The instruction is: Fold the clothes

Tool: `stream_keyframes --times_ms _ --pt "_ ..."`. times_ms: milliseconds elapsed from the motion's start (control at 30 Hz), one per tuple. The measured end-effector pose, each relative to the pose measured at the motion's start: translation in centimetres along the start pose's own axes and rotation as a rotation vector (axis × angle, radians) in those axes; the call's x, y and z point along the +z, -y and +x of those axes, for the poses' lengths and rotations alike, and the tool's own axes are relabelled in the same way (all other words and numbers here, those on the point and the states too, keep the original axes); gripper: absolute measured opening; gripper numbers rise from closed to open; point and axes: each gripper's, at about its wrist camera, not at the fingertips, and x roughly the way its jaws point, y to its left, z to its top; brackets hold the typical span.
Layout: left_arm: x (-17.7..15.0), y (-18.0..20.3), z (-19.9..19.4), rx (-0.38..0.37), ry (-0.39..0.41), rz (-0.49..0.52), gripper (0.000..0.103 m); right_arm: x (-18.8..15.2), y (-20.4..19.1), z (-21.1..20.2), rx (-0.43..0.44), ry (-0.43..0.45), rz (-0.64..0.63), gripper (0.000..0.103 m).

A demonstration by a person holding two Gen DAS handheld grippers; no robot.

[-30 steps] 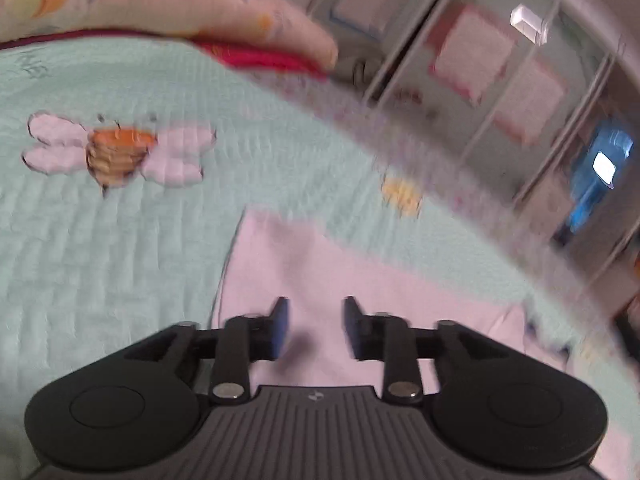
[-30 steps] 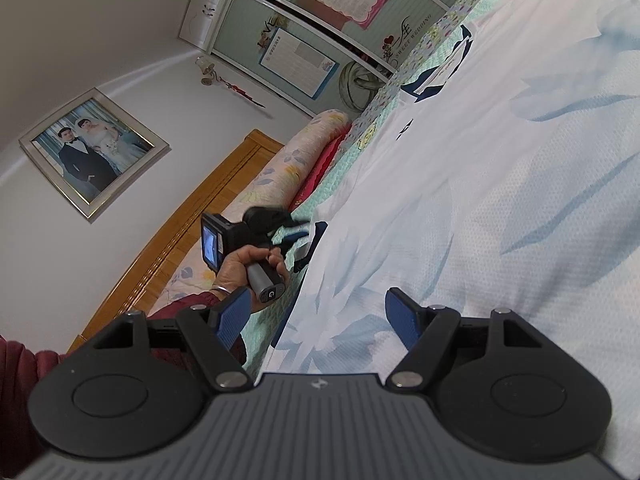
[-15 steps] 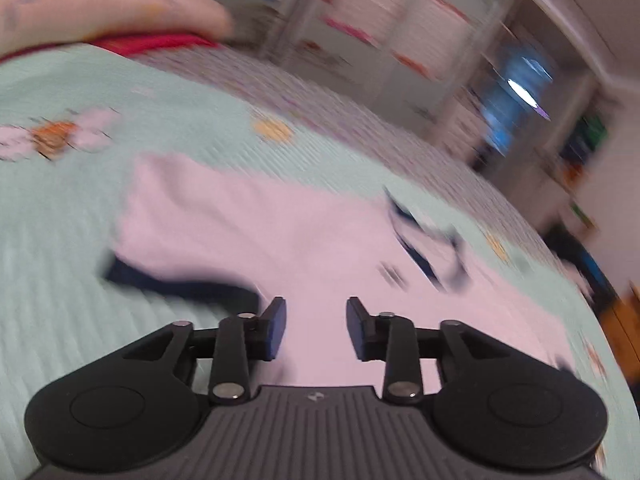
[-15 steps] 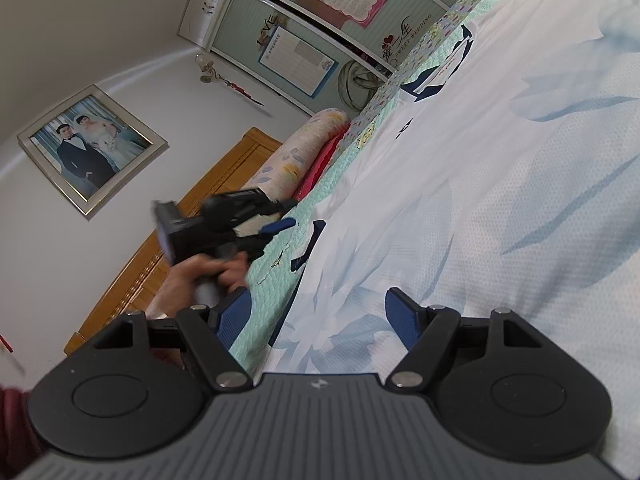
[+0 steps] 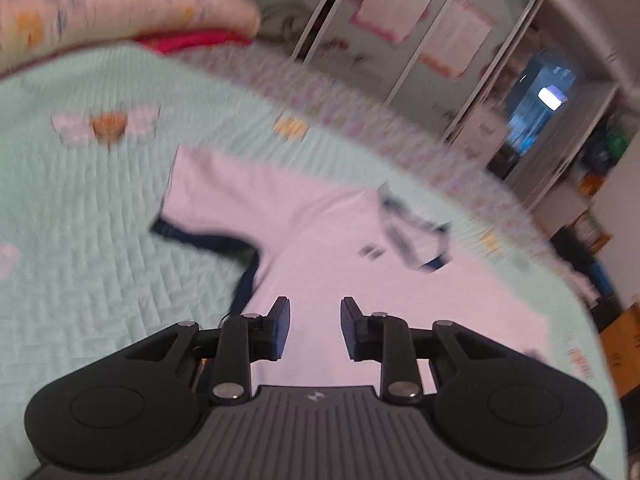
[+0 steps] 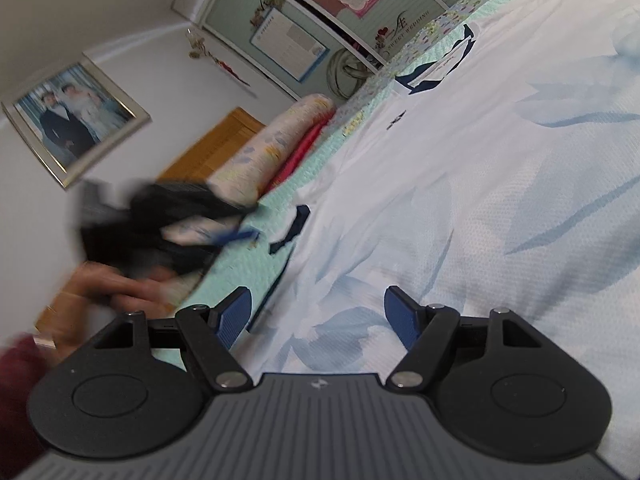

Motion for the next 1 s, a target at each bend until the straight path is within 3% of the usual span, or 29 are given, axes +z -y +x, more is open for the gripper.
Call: stream_keyframes --times_ms 33,100,167,200,300,367,467,500,633,700,767,833,933,1000 --pt "0.4 1.0 -2.6 -0.014 0.019 -0.003 0.033 0.1 -0.8 -0.3 -0.035 -0.035 0.006 0.073" --pt "0.7 2.6 -7.9 -0.050 0.054 0.004 0.052 0.3 -2.3 -0.9 -0.106 -0.105 0.017 0.073" --pt "0.5 3.9 -13.4 -0.098 0.089 0.023 0.063 0.4 -3.7 -3.5 -0.062 -0.162 0.139 0.075" --pt "0.1 4.2 -15.8 -0.091 0.107 0.043 0.067 0.4 -4.5 -5.5 -0.020 -0.153 0.176 0.075" --pt "-2.8 3.5 -20.7 -0.046 0.143 0.084 0.076 1.2 -7.8 -12.0 0.000 -0.085 0.081 0.074" --pt "-5.8 1.9 -21.5 -0.001 0.117 0.065 0.076 1.7 -9.5 -16.1 -0.011 -0.047 0.014 0.074" --pt "-11.1 -1.4 -19.4 0.022 -0.015 -0.027 0.068 1.4 -8.7 -19.9 -0.037 -0.024 0.018 0.074" --pt "-12.8 -2.3 -18.3 0.044 -0.039 -0.063 0.065 0.9 -7.9 -20.5 -0.049 -0.035 0.039 0.073" --pt "-17.8 -4.9 -13.6 0.103 -0.143 -0.106 0.056 -1.6 -4.3 -20.7 -0.142 -0.076 0.128 0.053" --pt "-20.4 -6.2 -11.2 0.132 -0.194 -0.127 0.055 -2.7 -2.5 -20.5 -0.200 -0.084 0.162 0.052" --pt "-20.8 -6.4 -10.2 0.165 -0.206 -0.081 0.042 -3.7 -0.9 -20.0 -0.257 -0.124 0.168 0.052" --pt "-20.3 -6.4 -10.3 0.186 -0.191 -0.055 0.043 -4.6 0.8 -19.5 -0.312 -0.170 0.174 0.047" --pt "-19.3 -6.5 -12.2 0.143 -0.158 -0.132 0.043 -4.6 0.8 -20.5 -0.275 -0.164 0.217 0.048" --pt "-18.3 -6.0 -14.2 0.106 -0.113 -0.162 0.046 -3.4 -1.0 -21.8 -0.201 -0.145 0.229 0.048"
